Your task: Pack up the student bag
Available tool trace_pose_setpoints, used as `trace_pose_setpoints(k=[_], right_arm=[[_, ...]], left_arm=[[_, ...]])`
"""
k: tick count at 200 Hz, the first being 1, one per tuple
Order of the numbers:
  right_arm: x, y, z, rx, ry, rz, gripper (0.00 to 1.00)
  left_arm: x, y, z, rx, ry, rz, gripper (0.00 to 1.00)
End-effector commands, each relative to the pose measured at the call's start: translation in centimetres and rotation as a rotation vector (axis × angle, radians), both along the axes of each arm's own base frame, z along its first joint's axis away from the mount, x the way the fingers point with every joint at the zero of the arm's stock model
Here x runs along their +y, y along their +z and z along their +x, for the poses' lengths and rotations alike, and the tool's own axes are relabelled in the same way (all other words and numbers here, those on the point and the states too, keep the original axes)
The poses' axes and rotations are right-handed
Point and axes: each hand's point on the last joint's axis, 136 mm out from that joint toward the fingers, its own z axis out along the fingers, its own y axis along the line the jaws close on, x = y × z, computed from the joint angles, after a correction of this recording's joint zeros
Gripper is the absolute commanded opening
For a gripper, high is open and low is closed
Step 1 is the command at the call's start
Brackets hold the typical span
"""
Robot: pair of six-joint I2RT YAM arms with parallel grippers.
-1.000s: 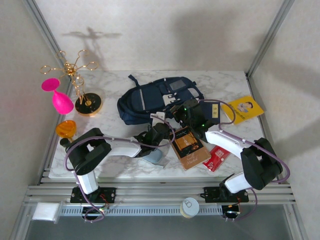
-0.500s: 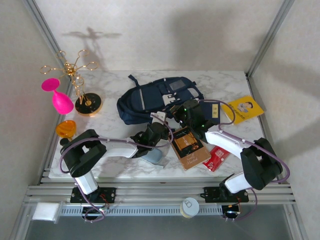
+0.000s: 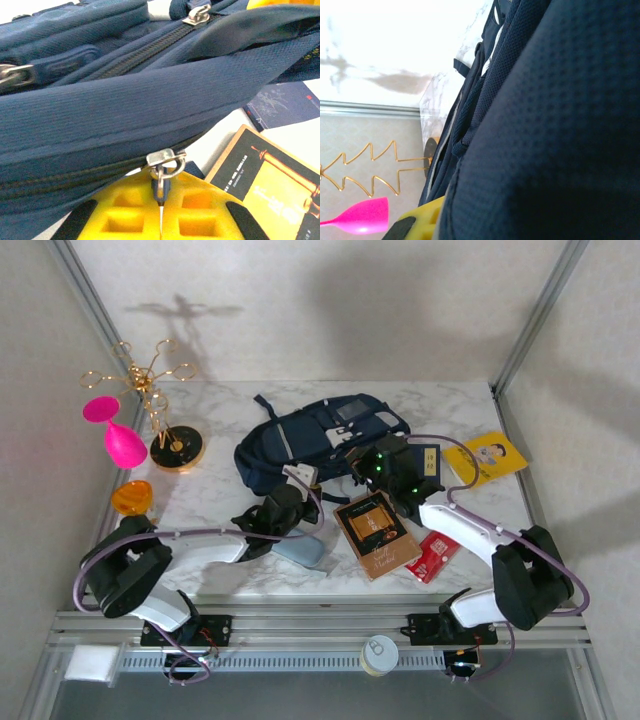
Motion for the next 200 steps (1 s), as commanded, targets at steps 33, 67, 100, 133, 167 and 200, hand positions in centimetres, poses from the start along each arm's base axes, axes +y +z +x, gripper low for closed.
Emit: trace_pose_setpoints(k=[33,67,100,133,167,200], right_arm=[[-3.4,3.1,3.7,-0.099,-0.065,-0.003,0.00],[-4.3,3.2,6.8,-0.079,-0.056,-0.023,0.00],[-3.5,2.9,9.0,-0.079,-0.014,-0.121,0.09],[-4.3,1.6,8.3,-0.031,0.031,-0.232,0.40],[-5.9,-0.1,5.0,0.044,0.058,-0.310,0.66],[-5.4,-2.0,1.6,0.112,0.101,-0.206,0.82]], left_arm=[[1.8,0.4,-0.9,0.028,-0.063,0.044,0.00],[0.6,0.5,-1.3,0.069,-0.131,0.036,0.00],[-1.8,1.1,-0.9,0.094,-0.193,-0.010,0.00],[-2.8,2.1,0.7,0.111,-0.148,-0.059,0.00],[-3.3,1.9,1.4,0.108,-0.137,-0.063,0.00],[-3.5,1.9,1.4,0.111,-0.150,-0.062,0.00]])
